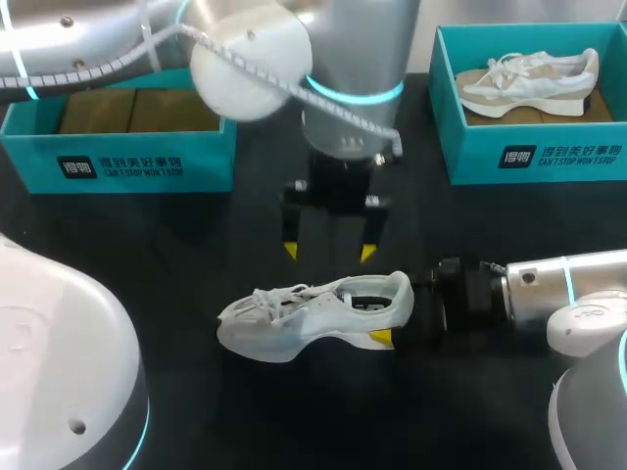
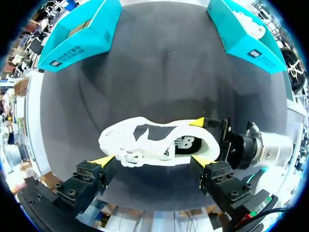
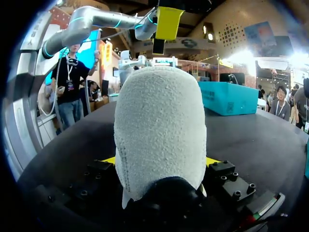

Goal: Take the shoe out of the shoebox, open the shoe tongue, remove and reinsert the insole, then place the shoe into the shoebox

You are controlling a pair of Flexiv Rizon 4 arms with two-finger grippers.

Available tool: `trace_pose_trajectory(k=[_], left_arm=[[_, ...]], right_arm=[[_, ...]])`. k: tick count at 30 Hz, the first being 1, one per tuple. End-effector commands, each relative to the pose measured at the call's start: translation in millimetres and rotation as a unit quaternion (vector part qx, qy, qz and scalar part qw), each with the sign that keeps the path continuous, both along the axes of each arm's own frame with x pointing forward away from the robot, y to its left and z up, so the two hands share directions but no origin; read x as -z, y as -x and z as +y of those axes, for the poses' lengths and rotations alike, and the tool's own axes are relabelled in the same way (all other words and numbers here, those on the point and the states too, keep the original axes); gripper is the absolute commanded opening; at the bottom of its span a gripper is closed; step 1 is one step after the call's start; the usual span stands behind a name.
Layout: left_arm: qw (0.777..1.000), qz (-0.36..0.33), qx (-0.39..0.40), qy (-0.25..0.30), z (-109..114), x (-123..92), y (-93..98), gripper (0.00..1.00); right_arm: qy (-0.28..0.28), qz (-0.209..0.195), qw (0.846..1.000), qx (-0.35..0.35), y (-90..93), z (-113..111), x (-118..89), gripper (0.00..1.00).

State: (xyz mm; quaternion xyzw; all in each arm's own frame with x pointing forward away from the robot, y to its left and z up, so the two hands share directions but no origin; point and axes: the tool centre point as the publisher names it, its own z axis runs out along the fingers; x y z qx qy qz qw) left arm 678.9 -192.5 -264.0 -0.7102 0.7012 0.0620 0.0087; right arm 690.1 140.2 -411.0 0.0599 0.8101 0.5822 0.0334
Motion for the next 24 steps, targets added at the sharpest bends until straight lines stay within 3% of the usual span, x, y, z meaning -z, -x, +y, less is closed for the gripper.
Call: trace_pose_trajectory(k=[1,17,24], left_arm=[[1.0,0.001,-0.003,-0.019,-13.4,15.5,7.0,1.0],[0.998,0.028,-0.014,-0.059,-14.4,66.3,4.1,1.0],[0.995,0.043,-0.016,-0.084,-13.7,78.1,3.8,1.0]], right_arm=[[0.002,0.001,1.0,0.0,0.0,0.9,-0.7,0.0],[0.002,0.001,1.0,0.0,0.0,0.9,-0.7,0.0],[0.002,0.001,1.0,0.0,0.0,0.9,-0.7,0.0]])
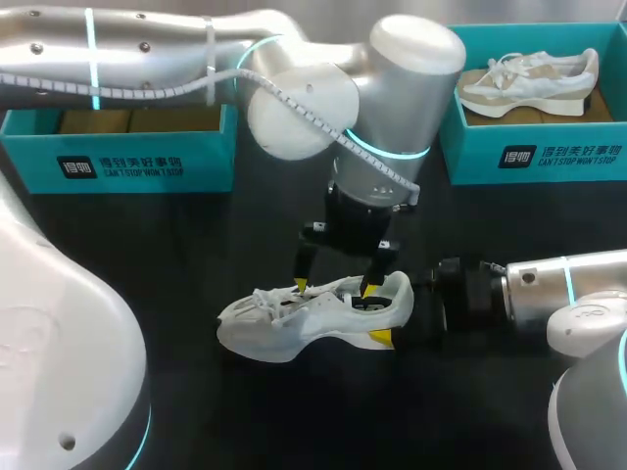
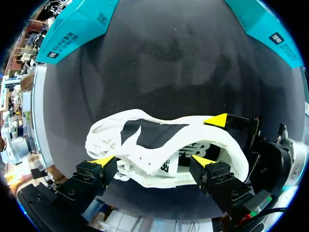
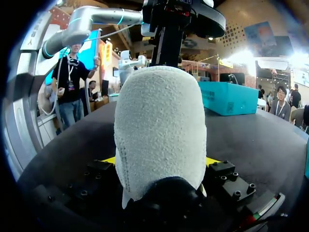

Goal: Take the shoe out of the shoebox, open the shoe tongue, remove and reinsert the insole, then place the shoe into the shoebox

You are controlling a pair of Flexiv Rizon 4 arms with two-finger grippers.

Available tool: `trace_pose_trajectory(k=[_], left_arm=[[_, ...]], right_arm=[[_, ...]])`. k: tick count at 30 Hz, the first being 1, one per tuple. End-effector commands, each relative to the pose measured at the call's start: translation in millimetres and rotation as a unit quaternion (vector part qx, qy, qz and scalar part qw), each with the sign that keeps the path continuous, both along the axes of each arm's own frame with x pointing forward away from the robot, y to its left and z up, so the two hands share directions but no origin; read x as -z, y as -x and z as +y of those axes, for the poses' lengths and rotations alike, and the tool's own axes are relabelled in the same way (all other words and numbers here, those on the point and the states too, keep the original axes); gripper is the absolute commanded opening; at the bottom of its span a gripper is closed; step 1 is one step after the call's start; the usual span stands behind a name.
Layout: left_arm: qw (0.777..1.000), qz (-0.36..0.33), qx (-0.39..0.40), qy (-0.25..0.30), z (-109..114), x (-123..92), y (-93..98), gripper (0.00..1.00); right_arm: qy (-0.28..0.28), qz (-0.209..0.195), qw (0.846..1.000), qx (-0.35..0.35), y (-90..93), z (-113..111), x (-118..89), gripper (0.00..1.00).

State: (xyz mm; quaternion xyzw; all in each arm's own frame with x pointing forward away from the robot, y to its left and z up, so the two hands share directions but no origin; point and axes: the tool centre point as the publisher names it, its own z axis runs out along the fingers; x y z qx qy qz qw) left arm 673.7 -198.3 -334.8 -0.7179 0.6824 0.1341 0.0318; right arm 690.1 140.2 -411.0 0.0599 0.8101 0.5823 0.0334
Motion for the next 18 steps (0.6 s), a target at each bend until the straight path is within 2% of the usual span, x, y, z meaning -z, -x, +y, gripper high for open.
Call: trace_pose_trajectory(k=[1,18], left_arm=[[1.0,0.012,0.003,-0.018,-7.7,9.0,-0.5,1.0],[0.998,0.022,-0.007,-0.064,5.2,34.1,12.7,1.0]], right_arm=[[0.002,0.001,1.0,0.0,-0.1,0.9,-0.8,0.0],[0.002,0.001,1.0,0.0,-0.1,0.9,-0.8,0.0]])
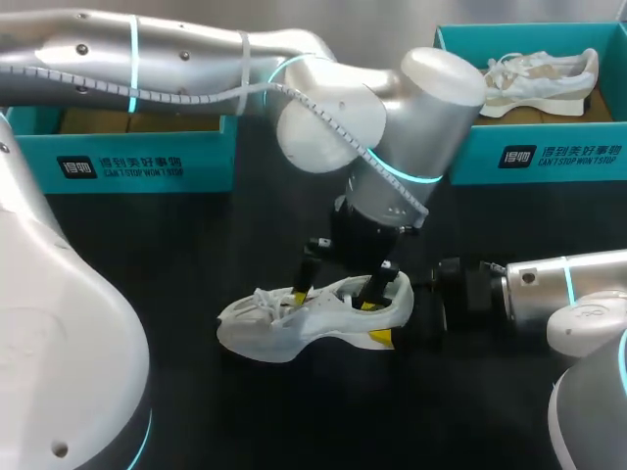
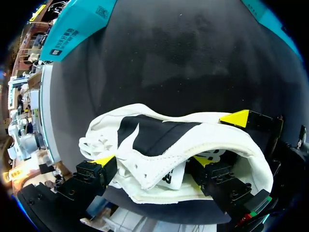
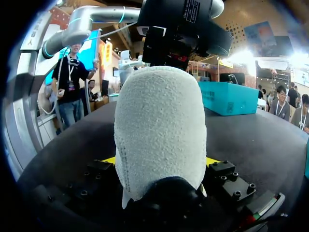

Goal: Take the shoe out of the shoebox, open the shoe tongue, remove and reinsert the insole, then place the shoe into the shoebox

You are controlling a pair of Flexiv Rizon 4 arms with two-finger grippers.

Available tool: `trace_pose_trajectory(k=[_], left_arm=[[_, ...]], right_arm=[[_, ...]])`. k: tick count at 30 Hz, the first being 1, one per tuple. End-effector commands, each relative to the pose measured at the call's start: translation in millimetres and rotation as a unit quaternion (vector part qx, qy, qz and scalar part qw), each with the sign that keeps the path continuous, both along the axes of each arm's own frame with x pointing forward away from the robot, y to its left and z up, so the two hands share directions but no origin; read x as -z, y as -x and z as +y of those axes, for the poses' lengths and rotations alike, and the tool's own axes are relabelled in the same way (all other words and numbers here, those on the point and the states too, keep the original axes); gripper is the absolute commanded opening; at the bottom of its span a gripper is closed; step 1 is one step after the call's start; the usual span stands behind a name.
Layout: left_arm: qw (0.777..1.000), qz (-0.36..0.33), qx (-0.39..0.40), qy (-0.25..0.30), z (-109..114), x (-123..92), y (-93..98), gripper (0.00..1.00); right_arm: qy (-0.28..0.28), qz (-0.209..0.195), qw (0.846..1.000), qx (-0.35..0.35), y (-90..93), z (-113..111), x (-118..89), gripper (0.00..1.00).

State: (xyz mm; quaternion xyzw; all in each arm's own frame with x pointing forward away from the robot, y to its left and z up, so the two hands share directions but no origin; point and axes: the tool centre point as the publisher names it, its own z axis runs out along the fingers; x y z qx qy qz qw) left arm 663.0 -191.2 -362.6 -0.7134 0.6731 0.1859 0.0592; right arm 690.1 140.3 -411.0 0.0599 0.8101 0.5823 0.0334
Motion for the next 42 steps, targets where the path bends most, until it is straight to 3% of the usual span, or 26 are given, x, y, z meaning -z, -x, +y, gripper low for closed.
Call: trace_pose_trajectory(k=[1,16,29,33,36,42], left_arm=[[1.0,0.007,-0.006,-0.009,-0.6,6.7,2.9,1.0],[0.998,0.017,-0.03,-0.052,21.4,-4.2,11.9,1.0],[0.999,0.0,-0.041,-0.034,35.0,-25.8,20.2,0.95],[0.999,-0.007,-0.042,-0.027,37.2,-31.8,22.2,0.87],[0.999,-0.011,-0.044,-0.023,39.0,-33.8,22.4,0.73],[0.999,-0.019,-0.048,-0.014,41.2,-39.8,24.0,0.62]], right_arm=[[0.002,0.001,1.0,0.001,-0.1,0.9,-0.7,0.0],[0.002,0.001,1.0,0.001,-0.1,0.9,-0.7,0.0],[0.002,0.001,1.0,0.001,-0.1,0.9,-0.7,0.0],[0.002,0.001,1.0,0.001,-0.1,0.9,-0.7,0.0],[0.002,0.001,1.0,0.001,-0.1,0.9,-0.7,0.0],[0.002,0.001,1.0,0.001,-0.1,0.9,-0.7,0.0]])
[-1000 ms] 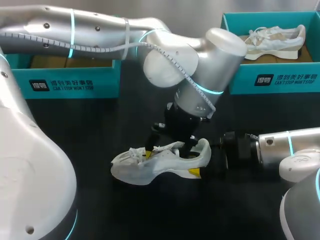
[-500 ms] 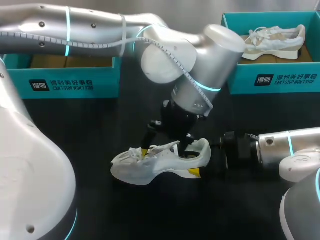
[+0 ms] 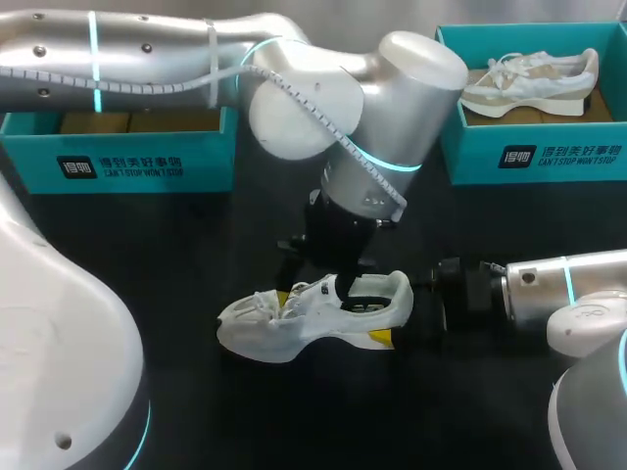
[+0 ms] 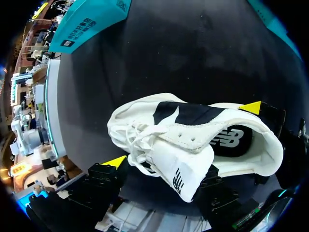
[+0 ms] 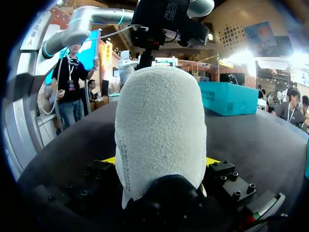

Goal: Take the shoe out of the shoebox, open the shoe tongue, remove and reinsert the insole, then place the shoe into the shoebox

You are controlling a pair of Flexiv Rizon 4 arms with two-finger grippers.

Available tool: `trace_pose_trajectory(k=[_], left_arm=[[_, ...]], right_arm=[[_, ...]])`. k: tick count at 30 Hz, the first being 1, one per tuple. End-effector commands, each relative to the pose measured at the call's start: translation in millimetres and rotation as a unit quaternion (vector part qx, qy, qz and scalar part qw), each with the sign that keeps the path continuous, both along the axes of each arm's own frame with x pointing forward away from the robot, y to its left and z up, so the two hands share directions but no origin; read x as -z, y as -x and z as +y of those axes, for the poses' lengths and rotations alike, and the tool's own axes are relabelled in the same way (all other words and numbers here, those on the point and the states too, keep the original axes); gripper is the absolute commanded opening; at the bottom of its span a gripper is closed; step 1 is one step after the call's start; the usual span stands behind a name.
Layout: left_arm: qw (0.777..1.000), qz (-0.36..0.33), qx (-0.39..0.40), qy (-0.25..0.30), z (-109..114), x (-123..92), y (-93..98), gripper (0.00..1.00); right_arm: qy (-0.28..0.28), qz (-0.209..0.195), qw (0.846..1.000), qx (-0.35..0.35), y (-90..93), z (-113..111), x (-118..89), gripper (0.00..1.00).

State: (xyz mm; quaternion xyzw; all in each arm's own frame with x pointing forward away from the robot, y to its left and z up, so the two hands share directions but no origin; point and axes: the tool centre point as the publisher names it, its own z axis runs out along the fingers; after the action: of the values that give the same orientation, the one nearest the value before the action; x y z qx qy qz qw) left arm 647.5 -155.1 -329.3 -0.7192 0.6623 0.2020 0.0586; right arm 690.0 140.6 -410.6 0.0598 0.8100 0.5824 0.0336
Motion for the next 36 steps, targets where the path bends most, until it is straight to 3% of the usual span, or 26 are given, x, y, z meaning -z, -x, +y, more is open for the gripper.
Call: trace_pose_trajectory(k=[1,3,19,22,23,24,36], left_arm=[[0.999,-0.033,-0.036,-0.003,5.2,-7.9,8.8,0.6],[0.998,-0.041,-0.039,-0.006,5.3,-10.3,8.5,0.49],[0.991,-0.111,-0.063,-0.03,8.1,-26.2,13.0,0.36],[0.991,-0.115,-0.07,-0.024,13.0,-26.5,14.1,0.2],[0.99,-0.117,-0.072,-0.02,14.7,-26.4,14.4,0.05],[0.99,-0.119,-0.074,-0.017,16.5,-26.6,14.8,0.0],[0.976,-0.164,-0.115,0.082,51.8,-26.4,23.4,0.0]], right_arm=[[0.002,0.001,1.0,0.0,-0.1,0.6,-0.3,0.0],[0.002,0.001,1.0,0.0,-0.1,0.6,-0.3,0.0],[0.002,0.001,1.0,0.0,-0.1,0.6,-0.3,0.0],[0.002,0.001,1.0,0.0,-0.1,0.6,-0.3,0.0],[0.002,0.001,1.0,0.0,-0.1,0.6,-0.3,0.0],[0.002,0.001,1.0,0.0,-0.1,0.6,-0.3,0.0],[0.002,0.001,1.0,0.0,-0.1,0.6,-0.3,0.0]])
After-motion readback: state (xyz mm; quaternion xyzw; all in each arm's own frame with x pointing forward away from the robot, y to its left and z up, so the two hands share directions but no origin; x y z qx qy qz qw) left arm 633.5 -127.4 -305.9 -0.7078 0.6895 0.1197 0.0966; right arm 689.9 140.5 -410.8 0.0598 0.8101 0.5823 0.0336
